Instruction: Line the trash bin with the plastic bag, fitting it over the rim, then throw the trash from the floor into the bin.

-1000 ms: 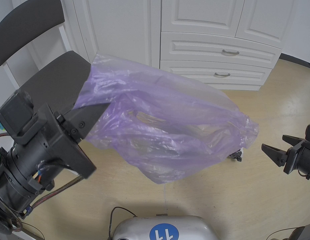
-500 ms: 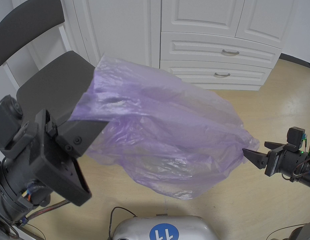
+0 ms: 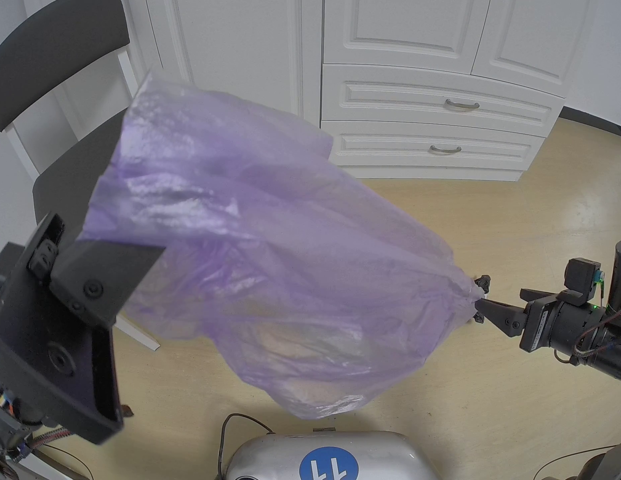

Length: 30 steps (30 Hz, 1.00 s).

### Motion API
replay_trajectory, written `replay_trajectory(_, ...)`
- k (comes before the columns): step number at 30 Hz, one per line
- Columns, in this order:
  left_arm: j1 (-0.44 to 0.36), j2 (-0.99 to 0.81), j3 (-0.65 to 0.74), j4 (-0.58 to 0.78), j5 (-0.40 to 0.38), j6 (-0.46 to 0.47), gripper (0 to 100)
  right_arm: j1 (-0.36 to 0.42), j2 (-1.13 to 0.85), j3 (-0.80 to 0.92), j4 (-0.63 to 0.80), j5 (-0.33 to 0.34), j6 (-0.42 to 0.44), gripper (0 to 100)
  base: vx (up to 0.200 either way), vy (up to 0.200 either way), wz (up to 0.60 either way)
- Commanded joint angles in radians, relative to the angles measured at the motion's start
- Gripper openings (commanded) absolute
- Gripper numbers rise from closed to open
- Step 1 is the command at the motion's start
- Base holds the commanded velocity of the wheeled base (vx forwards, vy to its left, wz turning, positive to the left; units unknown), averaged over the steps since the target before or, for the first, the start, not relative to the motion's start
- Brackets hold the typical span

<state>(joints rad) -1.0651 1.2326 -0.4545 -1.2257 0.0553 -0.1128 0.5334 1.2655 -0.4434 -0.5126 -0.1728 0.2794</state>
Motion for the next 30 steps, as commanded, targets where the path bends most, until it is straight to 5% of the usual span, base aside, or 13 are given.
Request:
replay_trajectory(1, -0.012, -0.004, -0.007, 0.0, 0.001, -0.002, 0, 0.022, 0.029, 0.003, -0.037, 0.022, 0.029, 100, 0.0, 0.0, 0.0)
replay_trajectory(24, -0.027, -0.005, -0.035, -0.001, 0.003, -0.059, 0, 0.094, 0.091, 0.04, -0.11, 0.042, 0.072, 100, 0.0, 0.0, 0.0)
replay_trajectory(30, -0.027, -0.004, -0.035, -0.001, 0.003, -0.059, 0, 0.125, 0.08, 0.078, -0.112, 0.101, 0.063, 100, 0.0, 0.0, 0.0)
